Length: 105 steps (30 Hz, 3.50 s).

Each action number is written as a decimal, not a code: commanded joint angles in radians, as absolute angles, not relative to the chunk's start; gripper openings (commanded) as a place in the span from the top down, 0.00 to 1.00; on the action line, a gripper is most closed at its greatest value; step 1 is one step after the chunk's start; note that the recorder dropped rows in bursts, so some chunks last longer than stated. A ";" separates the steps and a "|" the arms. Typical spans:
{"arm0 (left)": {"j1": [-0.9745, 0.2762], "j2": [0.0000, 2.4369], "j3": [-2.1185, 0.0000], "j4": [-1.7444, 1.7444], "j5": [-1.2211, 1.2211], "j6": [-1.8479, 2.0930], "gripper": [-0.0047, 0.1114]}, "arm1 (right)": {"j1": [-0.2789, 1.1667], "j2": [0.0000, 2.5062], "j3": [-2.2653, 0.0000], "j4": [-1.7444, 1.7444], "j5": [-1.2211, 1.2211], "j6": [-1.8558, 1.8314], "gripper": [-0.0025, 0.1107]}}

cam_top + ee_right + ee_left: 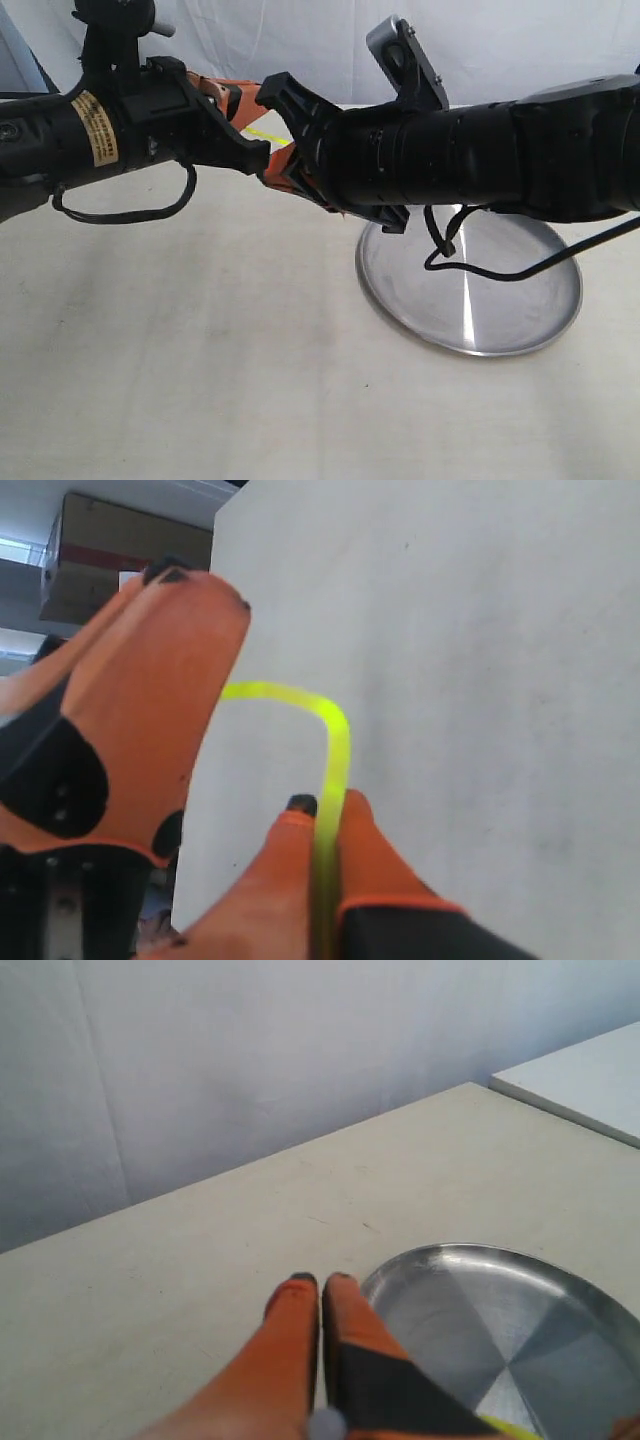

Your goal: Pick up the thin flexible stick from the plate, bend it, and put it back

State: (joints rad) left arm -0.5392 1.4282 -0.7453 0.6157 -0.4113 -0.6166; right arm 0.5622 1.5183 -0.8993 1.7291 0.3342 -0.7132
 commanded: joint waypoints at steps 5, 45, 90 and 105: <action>-0.561 1.442 -0.746 0.387 -0.380 -0.411 0.96 | 0.580 1.511 -0.915 1.740 0.442 -0.732 0.99; -0.561 1.442 -0.746 -0.011 -0.266 -0.111 0.96 | 0.580 1.511 -0.915 1.744 0.465 -0.774 0.99; -0.562 1.442 -0.770 -0.298 0.005 -0.164 0.96 | 0.580 1.511 -0.915 1.483 0.303 -0.812 0.99; -0.601 1.442 -0.821 -0.340 0.038 -0.161 0.96 | 0.580 1.511 -0.914 1.266 0.353 -0.812 0.99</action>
State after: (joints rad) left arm -0.5881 1.4297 -0.8072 -0.3456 0.0259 -0.1810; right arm 0.5829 1.5282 -0.9091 1.3153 0.3298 -0.7997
